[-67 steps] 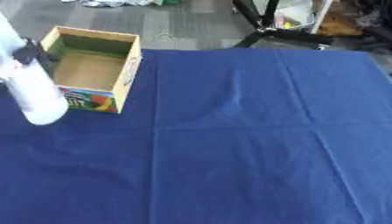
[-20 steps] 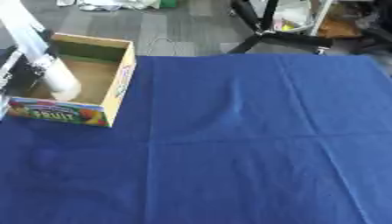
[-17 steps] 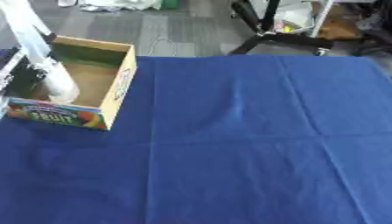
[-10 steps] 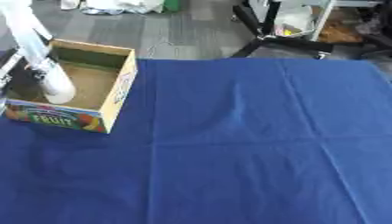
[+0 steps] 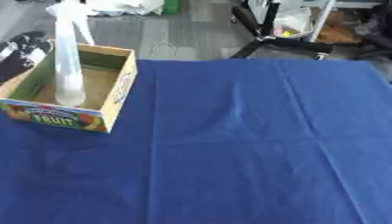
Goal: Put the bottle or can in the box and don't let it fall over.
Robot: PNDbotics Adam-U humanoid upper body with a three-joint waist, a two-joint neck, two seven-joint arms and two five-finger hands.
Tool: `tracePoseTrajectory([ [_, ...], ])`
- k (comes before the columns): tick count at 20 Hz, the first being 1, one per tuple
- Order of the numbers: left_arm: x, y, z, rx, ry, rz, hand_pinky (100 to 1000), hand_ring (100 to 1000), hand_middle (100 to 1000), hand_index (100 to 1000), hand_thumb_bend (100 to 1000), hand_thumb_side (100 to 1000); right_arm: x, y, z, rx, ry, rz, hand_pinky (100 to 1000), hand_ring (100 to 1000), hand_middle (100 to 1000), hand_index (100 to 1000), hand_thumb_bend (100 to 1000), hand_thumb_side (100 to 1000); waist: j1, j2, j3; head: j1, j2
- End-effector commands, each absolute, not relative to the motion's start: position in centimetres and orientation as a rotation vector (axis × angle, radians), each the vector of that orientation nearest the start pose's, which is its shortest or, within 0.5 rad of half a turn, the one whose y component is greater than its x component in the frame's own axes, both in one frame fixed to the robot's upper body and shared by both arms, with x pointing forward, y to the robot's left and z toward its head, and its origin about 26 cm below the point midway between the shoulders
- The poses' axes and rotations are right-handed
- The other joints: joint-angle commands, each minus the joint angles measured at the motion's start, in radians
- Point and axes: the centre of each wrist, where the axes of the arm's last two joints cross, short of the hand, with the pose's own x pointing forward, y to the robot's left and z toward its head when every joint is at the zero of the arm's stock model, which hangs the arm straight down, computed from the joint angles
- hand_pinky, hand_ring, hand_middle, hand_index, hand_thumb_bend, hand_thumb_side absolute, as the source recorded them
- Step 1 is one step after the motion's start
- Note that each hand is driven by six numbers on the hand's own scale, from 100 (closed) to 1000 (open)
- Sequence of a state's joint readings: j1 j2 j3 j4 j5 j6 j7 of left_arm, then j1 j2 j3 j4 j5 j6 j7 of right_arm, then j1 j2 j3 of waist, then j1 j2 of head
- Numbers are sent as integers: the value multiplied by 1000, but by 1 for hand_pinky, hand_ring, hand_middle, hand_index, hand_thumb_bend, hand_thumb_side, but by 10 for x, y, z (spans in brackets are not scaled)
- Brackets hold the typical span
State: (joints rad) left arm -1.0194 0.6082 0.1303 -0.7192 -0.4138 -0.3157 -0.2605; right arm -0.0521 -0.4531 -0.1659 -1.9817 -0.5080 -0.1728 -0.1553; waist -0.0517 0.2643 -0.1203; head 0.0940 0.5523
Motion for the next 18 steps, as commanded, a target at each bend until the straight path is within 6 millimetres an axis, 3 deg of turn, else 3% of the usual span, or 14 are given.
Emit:
tracePoseTrajectory([
  [1, 465, 415, 264, 731, -1833, -798, 1000, 1000, 944, 958, 103, 776, 264, -348, 172, -28, -2252, -118, 969, 1000, 1000, 1000, 100, 525, 3, -31, 3, -6, 1],
  [7, 446, 427, 273, 696, -1925, -769, 1000, 1000, 946, 986, 100, 696, 262, -351, 171, -43, -2249, -123, 968, 1000, 1000, 1000, 100, 526, 6, -47, 16, -21, 13],
  [10, 431, 428, 276, 608, -2015, -777, 1000, 1000, 971, 984, 100, 570, 260, -354, 170, -50, -2249, -124, 967, 1000, 1000, 1000, 100, 529, 4, -57, 23, -31, 22],
  [18, 385, 440, 282, 344, -2214, -683, 1000, 989, 946, 961, 100, 600, 258, -358, 170, -56, -2252, -132, 966, 1000, 1000, 1000, 100, 529, 1, -76, 36, -51, 47],
])
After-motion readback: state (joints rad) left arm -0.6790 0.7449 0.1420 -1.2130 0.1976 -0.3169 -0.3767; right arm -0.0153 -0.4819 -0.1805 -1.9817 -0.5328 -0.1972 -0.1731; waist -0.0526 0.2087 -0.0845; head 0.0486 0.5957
